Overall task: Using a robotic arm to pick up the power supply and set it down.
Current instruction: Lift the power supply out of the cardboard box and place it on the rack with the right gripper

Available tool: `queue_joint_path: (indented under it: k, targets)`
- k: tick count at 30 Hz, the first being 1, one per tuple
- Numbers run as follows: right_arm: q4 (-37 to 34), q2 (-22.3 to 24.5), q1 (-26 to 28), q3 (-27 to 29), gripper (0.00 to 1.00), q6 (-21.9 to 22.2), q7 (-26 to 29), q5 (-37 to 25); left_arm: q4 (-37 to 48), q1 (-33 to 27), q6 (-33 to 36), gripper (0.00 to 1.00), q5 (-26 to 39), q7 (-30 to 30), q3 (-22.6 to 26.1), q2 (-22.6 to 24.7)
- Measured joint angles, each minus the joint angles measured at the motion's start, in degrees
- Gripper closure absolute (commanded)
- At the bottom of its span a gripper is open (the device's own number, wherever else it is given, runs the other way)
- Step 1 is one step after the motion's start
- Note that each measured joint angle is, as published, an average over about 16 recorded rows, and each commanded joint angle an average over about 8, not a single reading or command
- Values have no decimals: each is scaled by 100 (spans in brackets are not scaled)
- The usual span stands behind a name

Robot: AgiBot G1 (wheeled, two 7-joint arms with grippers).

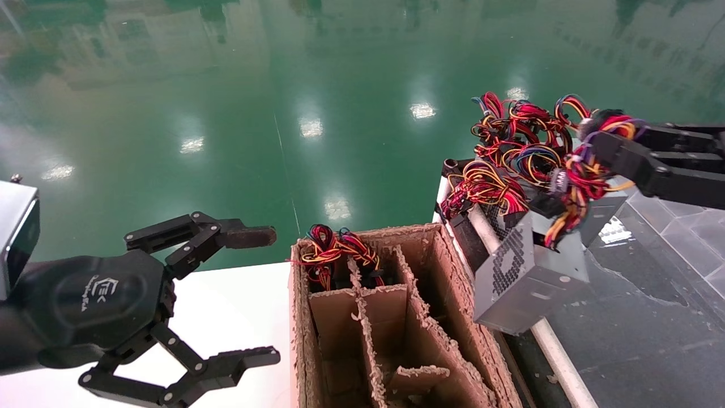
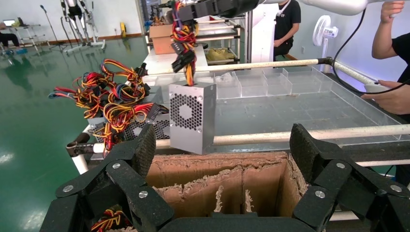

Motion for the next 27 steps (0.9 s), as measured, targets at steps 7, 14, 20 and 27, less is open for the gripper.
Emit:
queue_joint_path:
  k: [7,14,20,27]
  targets:
    - [-29,370,-51,-199,100,7,-46,314,0,0,0,0,0,0,0,0]
    - [-356,619,-46,-388,100,26,-174,450,0,0,0,0,0,0,1,0]
    - [-785,703,27,-540,100,42,-317,435,0,0,0,0,-1,0,1,0]
    - [-1236,670,185,-715,100,49,-478,319,0,0,-1,0,-1,1,1,-1]
